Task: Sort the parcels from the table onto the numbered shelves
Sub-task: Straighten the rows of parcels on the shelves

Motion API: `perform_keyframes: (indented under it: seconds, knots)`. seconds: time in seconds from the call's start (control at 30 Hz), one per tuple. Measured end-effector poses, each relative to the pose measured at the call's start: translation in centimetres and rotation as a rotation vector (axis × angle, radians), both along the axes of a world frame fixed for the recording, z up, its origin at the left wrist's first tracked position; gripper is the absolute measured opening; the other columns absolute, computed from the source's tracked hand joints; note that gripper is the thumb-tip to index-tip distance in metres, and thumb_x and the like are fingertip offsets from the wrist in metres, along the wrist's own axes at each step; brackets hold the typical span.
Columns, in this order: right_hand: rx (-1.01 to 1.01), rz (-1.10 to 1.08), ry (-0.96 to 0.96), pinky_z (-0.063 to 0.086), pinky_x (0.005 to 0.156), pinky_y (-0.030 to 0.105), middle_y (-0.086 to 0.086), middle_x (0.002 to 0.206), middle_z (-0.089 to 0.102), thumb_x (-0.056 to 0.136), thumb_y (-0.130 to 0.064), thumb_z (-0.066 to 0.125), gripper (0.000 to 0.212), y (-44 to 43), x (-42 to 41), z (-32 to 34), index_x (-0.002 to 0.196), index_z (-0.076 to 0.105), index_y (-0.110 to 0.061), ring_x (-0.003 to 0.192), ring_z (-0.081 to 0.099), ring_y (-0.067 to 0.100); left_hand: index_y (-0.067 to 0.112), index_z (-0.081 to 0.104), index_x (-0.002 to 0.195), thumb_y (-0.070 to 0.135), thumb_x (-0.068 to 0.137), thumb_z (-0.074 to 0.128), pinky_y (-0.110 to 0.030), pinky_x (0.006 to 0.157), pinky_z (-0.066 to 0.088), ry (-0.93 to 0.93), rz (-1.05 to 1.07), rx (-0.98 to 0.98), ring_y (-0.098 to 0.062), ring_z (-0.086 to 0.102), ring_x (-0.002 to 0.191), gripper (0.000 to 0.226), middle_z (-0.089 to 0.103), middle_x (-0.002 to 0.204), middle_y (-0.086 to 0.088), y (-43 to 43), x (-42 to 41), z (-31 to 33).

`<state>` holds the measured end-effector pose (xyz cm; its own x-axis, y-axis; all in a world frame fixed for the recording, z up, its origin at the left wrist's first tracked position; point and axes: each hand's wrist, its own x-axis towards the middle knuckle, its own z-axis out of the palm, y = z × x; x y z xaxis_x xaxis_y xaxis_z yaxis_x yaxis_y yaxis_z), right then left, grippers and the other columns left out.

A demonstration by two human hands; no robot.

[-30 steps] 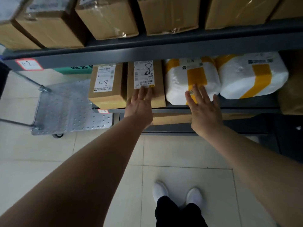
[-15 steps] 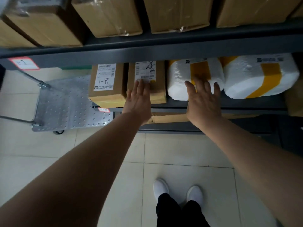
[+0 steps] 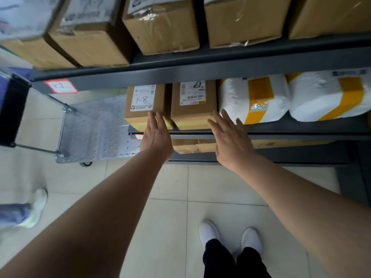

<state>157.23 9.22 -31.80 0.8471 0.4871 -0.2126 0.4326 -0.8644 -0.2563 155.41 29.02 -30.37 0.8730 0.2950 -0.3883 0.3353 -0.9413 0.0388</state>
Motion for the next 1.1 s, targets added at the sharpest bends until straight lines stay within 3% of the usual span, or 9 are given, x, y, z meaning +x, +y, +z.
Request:
perform_keyframes:
  seconds: [0.23,0.33,0.47,0.7,0.83,1.1]
  knots:
    - [-0.093,-0.177,0.027,0.012,0.119,0.049,0.004,0.162,-0.002,0.087,-0.013,0.059,0.080,-9.1,-0.3,2.1,0.152,0.013,-0.017,0.149,-0.004,0.025,0.006,-0.018,0.151,-0.010,0.086,0.039,-0.037,0.122,0.008,-0.111,-0.248,-0.084,-0.028,-0.010,0.150,0.088,-0.023,0.159,-0.014,-10.4,1.0,3.0]
    - [-0.126,-0.301,0.043,0.015,0.118,0.050,0.005,0.162,0.002,0.086,-0.014,0.060,0.080,-14.4,-1.1,2.3,0.152,0.014,-0.016,0.149,-0.001,0.026,0.006,-0.014,0.153,-0.006,0.088,0.042,-0.036,0.121,0.013,-0.108,-0.382,-0.102,-0.028,-0.004,0.150,0.086,-0.019,0.161,-0.014,-15.5,2.0,3.9]
    - [-0.164,-0.493,0.039,0.020,0.116,0.049,0.008,0.159,0.011,0.083,-0.013,0.062,0.079,-21.7,-2.2,2.6,0.150,0.020,-0.017,0.147,0.008,0.027,0.006,-0.009,0.154,-0.006,0.090,0.043,-0.036,0.121,0.009,-0.058,-0.496,-0.116,-0.024,-0.008,0.150,0.083,-0.015,0.162,-0.011,-22.1,3.4,4.5]
    - [-0.240,-0.780,0.102,0.005,0.118,0.053,0.016,0.158,-0.012,0.085,-0.019,0.061,0.099,-32.6,-2.3,2.2,0.151,-0.012,-0.021,0.145,-0.008,0.041,0.007,-0.009,0.154,-0.001,0.092,0.046,-0.036,0.122,0.010,0.006,-0.630,-0.108,-0.025,-0.010,0.150,0.084,-0.016,0.162,-0.012,-32.0,5.4,3.0]
    - [-0.209,-0.731,0.112,0.004,0.119,0.049,0.007,0.157,-0.026,0.086,-0.010,0.058,0.103,-36.4,-0.9,1.3,0.149,-0.021,-0.027,0.145,-0.012,0.040,0.008,-0.013,0.153,0.008,0.094,0.047,-0.038,0.122,0.008,-0.052,-0.690,-0.043,-0.028,-0.011,0.150,0.085,-0.016,0.161,-0.014,-36.0,7.9,1.8]
    - [-0.209,-0.625,0.065,0.009,0.118,0.052,0.002,0.159,-0.021,0.086,-0.013,0.059,0.101,-37.9,3.2,0.7,0.151,-0.016,-0.029,0.146,-0.008,0.040,0.013,-0.012,0.155,0.008,0.089,0.055,-0.039,0.122,0.008,-0.063,-0.659,0.030,-0.028,-0.008,0.150,0.094,-0.011,0.163,-0.008,-37.9,10.9,0.2]
